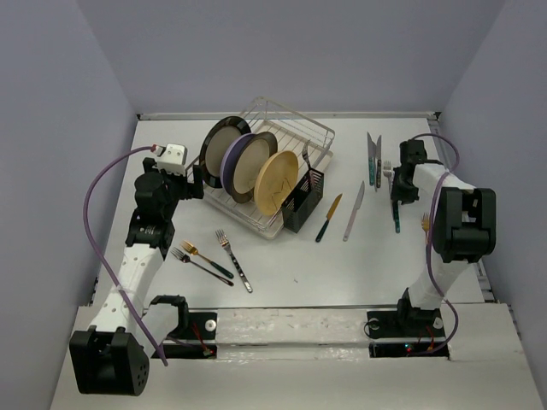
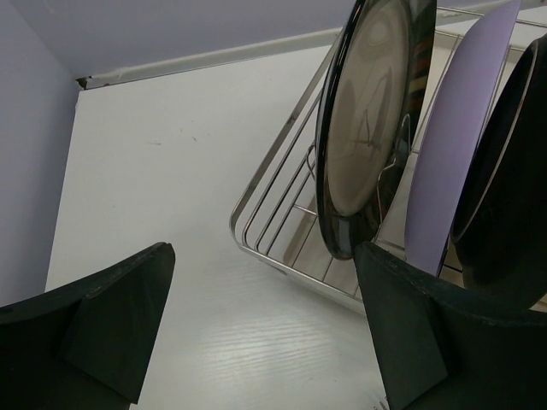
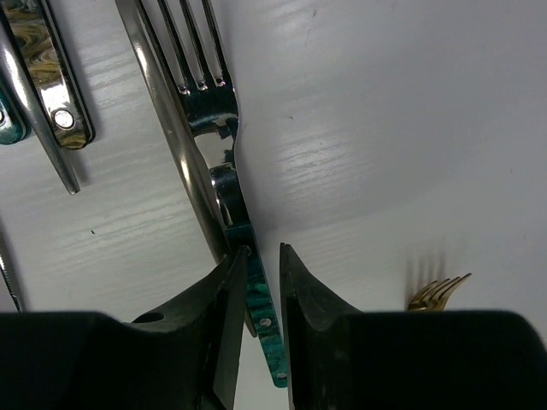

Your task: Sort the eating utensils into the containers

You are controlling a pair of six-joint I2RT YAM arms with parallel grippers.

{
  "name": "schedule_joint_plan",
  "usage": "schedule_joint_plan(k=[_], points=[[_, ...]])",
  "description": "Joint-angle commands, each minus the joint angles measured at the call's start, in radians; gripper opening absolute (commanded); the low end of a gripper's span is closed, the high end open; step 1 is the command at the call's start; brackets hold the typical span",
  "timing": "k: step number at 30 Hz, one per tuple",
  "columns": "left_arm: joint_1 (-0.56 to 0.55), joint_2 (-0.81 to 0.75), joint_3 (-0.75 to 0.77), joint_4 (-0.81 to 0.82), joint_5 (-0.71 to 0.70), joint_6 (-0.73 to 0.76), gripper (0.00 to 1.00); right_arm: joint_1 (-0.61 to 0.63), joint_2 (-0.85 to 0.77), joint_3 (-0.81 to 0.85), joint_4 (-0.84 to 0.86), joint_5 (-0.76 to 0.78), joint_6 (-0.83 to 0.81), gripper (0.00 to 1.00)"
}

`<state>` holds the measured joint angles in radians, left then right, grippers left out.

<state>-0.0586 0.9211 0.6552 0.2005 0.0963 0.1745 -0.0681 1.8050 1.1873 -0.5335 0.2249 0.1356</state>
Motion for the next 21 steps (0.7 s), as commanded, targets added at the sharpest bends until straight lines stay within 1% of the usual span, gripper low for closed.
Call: schedule_joint_plan(k=[1,16,18,21], points=[[0.003,-0.002,-0.012,0.071,0.011,0.010,0.99,-0.009,0.019,0.002,0.004,-0.047,-0.004,0.27],[0.006,-0.001,-0.014,0.076,0.006,0.013,0.99,-0.009,0.071,0.018,0.020,-0.169,-0.028,0.28],[0.006,-0.001,-0.014,0.074,0.006,0.013,0.99,-0.009,0.077,0.021,0.021,-0.165,-0.027,0.28],[0.008,-0.002,-0.012,0.073,0.003,0.013,0.99,-0.009,0.096,0.025,0.018,-0.118,-0.027,0.27]])
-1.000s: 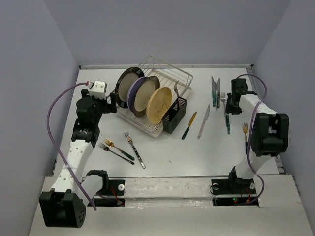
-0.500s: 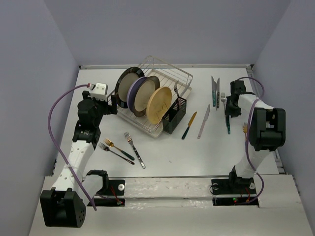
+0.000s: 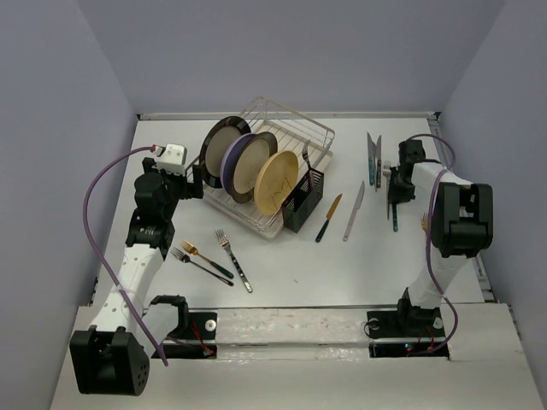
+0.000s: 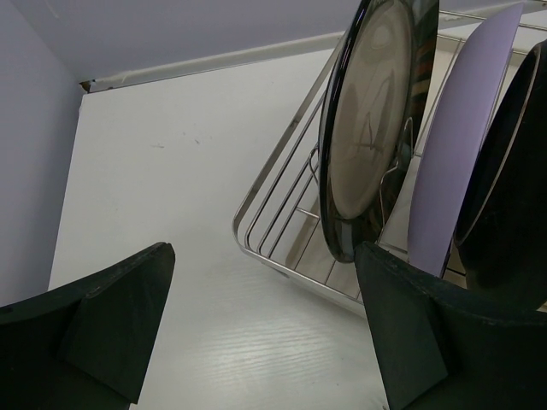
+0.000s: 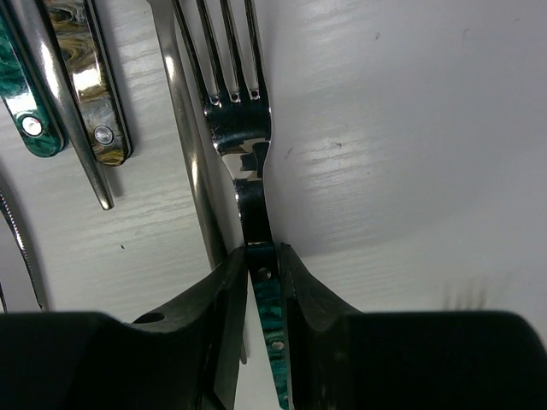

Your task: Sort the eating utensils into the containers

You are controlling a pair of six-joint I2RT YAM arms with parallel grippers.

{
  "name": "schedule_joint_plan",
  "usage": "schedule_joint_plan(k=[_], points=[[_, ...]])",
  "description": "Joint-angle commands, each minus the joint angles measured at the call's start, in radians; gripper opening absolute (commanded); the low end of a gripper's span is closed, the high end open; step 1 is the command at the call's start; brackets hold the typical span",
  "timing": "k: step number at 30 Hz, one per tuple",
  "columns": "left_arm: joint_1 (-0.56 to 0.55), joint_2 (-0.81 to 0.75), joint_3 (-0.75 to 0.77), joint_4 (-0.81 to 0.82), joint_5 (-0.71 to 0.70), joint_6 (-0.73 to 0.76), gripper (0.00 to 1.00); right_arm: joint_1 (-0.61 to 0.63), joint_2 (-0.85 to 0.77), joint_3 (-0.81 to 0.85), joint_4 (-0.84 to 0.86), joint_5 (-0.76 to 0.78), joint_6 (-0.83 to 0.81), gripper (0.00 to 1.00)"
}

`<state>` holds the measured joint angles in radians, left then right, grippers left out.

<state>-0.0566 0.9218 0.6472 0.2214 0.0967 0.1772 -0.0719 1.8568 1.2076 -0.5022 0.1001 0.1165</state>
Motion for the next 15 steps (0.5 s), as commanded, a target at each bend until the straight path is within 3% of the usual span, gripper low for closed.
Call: schedule_joint_plan(k=[1,4,7,15], points=[[0.006,-0.003,-0.004,0.052,0.003,0.010,0.99,-0.005,0.048,0.003,-0.013,0.010,-0.008,0.27],[0.008,-0.003,-0.004,0.053,0.005,0.010,0.99,-0.005,0.068,0.004,-0.012,-0.005,-0.008,0.18],[0.009,-0.003,-0.004,0.052,0.005,0.010,0.99,-0.005,0.064,0.010,-0.013,0.026,0.000,0.01],[0.017,0.003,-0.006,0.056,-0.003,0.016,0.99,-0.005,-0.105,0.076,-0.004,0.086,-0.029,0.00]])
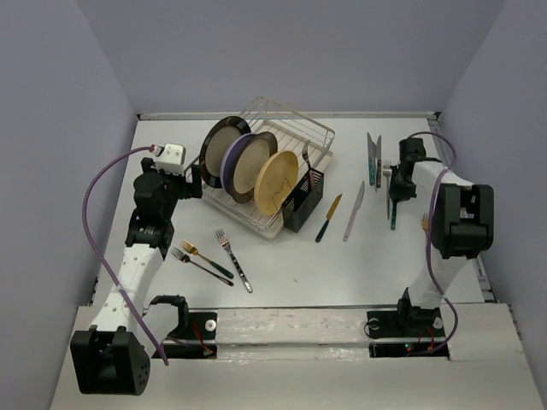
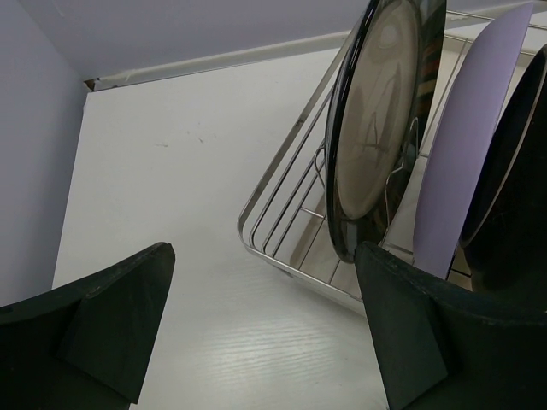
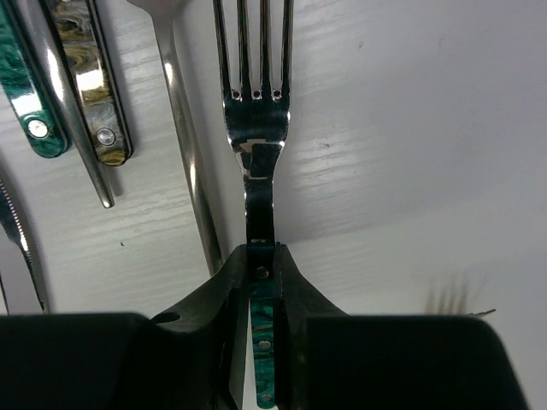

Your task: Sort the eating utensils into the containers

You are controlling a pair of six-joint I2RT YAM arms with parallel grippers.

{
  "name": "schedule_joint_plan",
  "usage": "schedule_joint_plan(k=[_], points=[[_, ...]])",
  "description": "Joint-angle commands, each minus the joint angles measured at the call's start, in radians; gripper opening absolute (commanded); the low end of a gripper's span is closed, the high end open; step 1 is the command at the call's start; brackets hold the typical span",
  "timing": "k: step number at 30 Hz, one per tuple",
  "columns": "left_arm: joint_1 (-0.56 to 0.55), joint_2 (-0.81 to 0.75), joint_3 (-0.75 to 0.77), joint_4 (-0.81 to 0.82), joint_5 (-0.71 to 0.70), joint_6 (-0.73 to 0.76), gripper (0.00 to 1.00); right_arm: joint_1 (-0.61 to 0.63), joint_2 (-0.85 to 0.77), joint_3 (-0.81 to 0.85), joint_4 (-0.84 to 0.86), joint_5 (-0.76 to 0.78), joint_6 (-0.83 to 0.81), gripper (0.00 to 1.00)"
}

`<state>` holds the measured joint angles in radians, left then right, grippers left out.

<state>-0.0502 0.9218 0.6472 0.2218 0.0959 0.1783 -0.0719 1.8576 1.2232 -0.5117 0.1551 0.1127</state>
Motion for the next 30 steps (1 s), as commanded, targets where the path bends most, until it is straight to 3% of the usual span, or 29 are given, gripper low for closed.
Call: schedule_joint_plan(k=[1,4,8,11,18,24,30], points=[[0.010,0.006,-0.004,0.056,-0.005,0.015,0.99,0.012,-0.168,0.082,0.013,0.037,-0.033,0.00],[0.018,0.014,-0.003,0.056,-0.012,0.018,0.99,0.107,-0.309,0.099,0.099,0.044,-0.079,0.00],[0.026,0.026,-0.001,0.063,-0.028,0.020,0.99,0.312,-0.473,0.061,0.345,0.049,-0.182,0.00],[0.030,0.026,0.005,0.054,-0.059,0.026,0.99,0.411,-0.570,-0.048,0.679,-0.122,-0.151,0.00],[0.041,0.017,0.020,0.031,-0.085,0.033,0.99,0.619,-0.592,-0.208,1.140,-0.222,-0.163,0.00],[0.078,0.005,0.019,0.025,-0.124,0.041,0.99,0.669,-0.463,-0.206,1.199,-0.197,-0.196,0.00],[0.085,-0.001,0.012,0.027,-0.127,0.044,0.99,0.669,-0.463,-0.309,1.263,-0.166,-0.197,0.00]])
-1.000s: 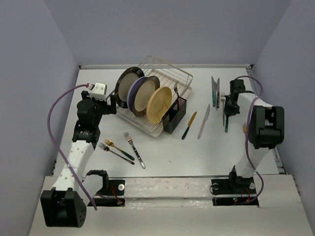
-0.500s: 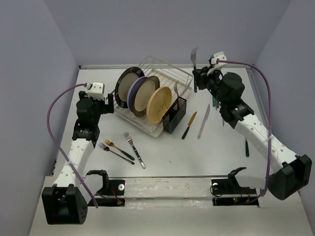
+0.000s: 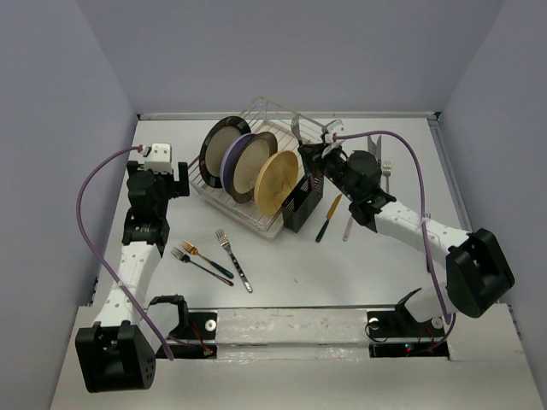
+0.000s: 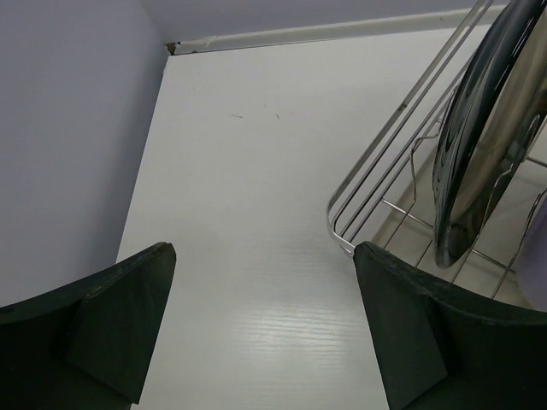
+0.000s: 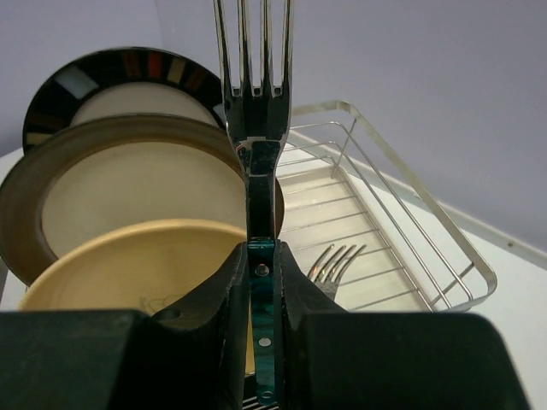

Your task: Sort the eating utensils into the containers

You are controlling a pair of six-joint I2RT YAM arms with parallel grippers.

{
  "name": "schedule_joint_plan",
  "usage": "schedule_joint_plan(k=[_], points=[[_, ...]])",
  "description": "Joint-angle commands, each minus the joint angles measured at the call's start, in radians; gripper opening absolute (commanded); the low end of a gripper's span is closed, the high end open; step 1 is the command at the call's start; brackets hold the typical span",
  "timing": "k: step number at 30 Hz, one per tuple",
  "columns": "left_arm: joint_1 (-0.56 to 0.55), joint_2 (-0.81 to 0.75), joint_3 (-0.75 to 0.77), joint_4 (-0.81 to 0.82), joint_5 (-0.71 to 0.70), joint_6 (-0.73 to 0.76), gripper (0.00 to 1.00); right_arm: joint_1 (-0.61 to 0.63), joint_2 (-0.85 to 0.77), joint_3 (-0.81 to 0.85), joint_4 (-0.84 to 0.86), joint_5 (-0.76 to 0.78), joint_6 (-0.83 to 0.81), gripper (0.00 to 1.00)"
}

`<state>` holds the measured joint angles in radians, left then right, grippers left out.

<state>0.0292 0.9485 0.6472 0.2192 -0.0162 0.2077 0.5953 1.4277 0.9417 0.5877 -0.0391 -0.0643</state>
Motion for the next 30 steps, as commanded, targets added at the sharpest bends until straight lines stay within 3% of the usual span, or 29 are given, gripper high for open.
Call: schedule_joint_plan(k=[1,13,21,23,26,30], points=[[0.006,-0.028,0.011,0.032,-0.010,0.013,0.99,0.001,-0.030,-0.037,0.164,0.033,-0.023,0.00],[0.006,-0.039,0.000,0.039,-0.010,0.016,0.99,0.001,0.027,-0.145,0.230,0.103,-0.049,0.00],[0.006,-0.040,-0.003,0.045,-0.002,0.016,0.99,0.001,0.010,-0.210,0.212,0.058,-0.049,0.01],[0.008,-0.042,-0.003,0.045,-0.005,0.016,0.99,0.001,0.007,-0.210,0.199,0.053,-0.046,0.12],[0.008,-0.040,-0.004,0.046,-0.004,0.016,0.99,0.001,-0.012,-0.192,0.134,0.057,-0.029,0.44],[0.008,-0.042,-0.006,0.046,-0.002,0.016,0.99,0.001,-0.048,-0.164,0.063,0.119,-0.014,0.57]])
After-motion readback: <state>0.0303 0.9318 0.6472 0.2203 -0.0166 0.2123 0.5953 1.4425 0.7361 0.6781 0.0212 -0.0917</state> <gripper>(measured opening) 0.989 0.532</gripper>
